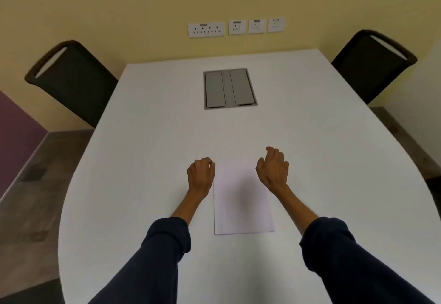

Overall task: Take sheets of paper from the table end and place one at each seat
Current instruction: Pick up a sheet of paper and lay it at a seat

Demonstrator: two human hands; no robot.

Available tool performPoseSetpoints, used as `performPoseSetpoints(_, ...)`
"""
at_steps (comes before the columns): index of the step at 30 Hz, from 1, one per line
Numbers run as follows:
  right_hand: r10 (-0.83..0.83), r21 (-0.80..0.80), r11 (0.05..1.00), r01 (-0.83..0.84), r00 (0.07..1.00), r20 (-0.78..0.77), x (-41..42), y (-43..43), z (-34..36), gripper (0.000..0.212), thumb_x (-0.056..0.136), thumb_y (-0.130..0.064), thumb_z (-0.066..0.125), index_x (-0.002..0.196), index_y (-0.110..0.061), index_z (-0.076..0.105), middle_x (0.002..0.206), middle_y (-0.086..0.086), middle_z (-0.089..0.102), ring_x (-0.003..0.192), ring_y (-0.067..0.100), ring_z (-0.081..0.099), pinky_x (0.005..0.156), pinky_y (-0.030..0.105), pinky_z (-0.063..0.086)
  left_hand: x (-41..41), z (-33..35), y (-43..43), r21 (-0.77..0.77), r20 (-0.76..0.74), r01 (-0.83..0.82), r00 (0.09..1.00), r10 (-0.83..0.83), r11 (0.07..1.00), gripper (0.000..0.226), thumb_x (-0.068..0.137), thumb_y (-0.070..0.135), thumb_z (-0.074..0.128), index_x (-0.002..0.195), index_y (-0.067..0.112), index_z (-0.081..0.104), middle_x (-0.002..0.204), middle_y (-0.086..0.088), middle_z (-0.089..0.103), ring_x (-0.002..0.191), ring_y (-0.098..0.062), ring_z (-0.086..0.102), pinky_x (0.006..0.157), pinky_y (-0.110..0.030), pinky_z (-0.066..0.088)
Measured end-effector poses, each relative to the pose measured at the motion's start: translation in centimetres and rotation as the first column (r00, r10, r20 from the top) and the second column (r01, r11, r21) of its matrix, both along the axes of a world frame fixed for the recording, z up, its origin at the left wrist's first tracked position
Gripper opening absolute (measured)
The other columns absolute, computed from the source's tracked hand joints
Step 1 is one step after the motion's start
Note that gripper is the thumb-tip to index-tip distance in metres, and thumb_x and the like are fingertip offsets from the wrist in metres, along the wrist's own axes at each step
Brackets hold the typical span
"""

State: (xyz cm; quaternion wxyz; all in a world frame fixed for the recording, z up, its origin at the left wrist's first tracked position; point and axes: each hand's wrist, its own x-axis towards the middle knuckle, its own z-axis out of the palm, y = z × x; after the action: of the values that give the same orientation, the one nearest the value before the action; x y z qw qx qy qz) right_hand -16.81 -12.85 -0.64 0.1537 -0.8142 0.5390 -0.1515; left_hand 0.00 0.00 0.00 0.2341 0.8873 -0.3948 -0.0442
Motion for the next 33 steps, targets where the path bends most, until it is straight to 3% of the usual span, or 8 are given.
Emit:
performPoseSetpoints(6,-0.025,0.214,0.976,0.048,0.994,-0.108,-1.4,1.2,-5.5,0.041,0.092,-0.013,0.046,0.132,-0.010,0.053,0.130,0.009,0.056,0.120,0.028,0.050,0.094,0.042,0.040,-1.4,-5.8,1.5,0.130,-0.185,-0.078,0.977,0.102,0.988,0.029,0.100,0.023,0.050,0.092,0.002,0.068,0.088,-0.012,0.072,0.072,-0.019,0.061,0.065,-0.028,0.040)
performPoseSetpoints(11,-0.037,0.342,0.936,0.082,0.990,-0.136,-1.7,2.5,-9.2,0.047,0.090,-0.019,0.051,0.136,-0.010,0.049,0.133,0.010,0.053,0.125,0.028,0.047,0.098,0.042,0.039,-2.1,-10.0,2.8,0.226,-0.296,-0.071,0.945,0.138,0.972,0.030,0.102,0.021,0.046,0.116,-0.001,0.061,0.119,-0.015,0.065,0.110,-0.028,0.061,0.089,-0.032,0.045)
performPoseSetpoints(14,-0.068,0.397,0.908,0.131,0.983,-0.169,-2.2,3.5,-11.3,0.051,0.091,-0.025,0.053,0.139,-0.010,0.045,0.135,0.011,0.049,0.126,0.028,0.044,0.097,0.043,0.040,-2.9,-12.1,3.5,0.268,-0.349,-0.067,0.923,0.162,0.961,0.036,0.101,0.025,0.047,0.126,-0.001,0.056,0.128,-0.015,0.059,0.119,-0.028,0.055,0.096,-0.032,0.043)
performPoseSetpoints(25,-0.247,0.400,0.862,0.312,0.947,-0.206,-1.9,4.6,-14.1,0.062,0.089,-0.037,0.064,0.136,-0.003,0.042,0.134,0.015,0.046,0.125,0.031,0.043,0.093,0.044,0.045,-4.5,-14.2,2.3,0.367,-0.278,-0.047,0.947,0.159,0.929,0.036,0.100,0.028,0.049,0.130,0.008,0.051,0.129,-0.010,0.054,0.119,-0.024,0.051,0.091,-0.031,0.045)
performPoseSetpoints(29,-0.239,0.398,0.869,0.295,0.953,-0.184,-2.1,4.7,-14.2,0.058,0.088,-0.032,0.065,0.135,-0.006,0.044,0.134,0.013,0.047,0.126,0.031,0.043,0.093,0.043,0.045,-4.6,-14.3,2.1,0.453,-0.174,-0.020,0.979,0.111,0.891,0.029,0.102,0.029,0.045,0.122,0.009,0.054,0.121,-0.007,0.058,0.108,-0.020,0.059,0.082,-0.028,0.046)
performPoseSetpoints(33,-0.225,0.384,0.879,0.281,0.957,-0.185,-2.2,5.0,-14.1,0.054,0.088,-0.025,0.064,0.134,-0.007,0.045,0.133,0.011,0.049,0.124,0.029,0.046,0.093,0.042,0.045,-4.7,-14.1,1.7,0.498,-0.126,-0.013,0.988,0.087,0.867,0.024,0.103,0.027,0.042,0.111,0.011,0.058,0.112,-0.005,0.065,0.099,-0.017,0.063,0.071,-0.024,0.036)
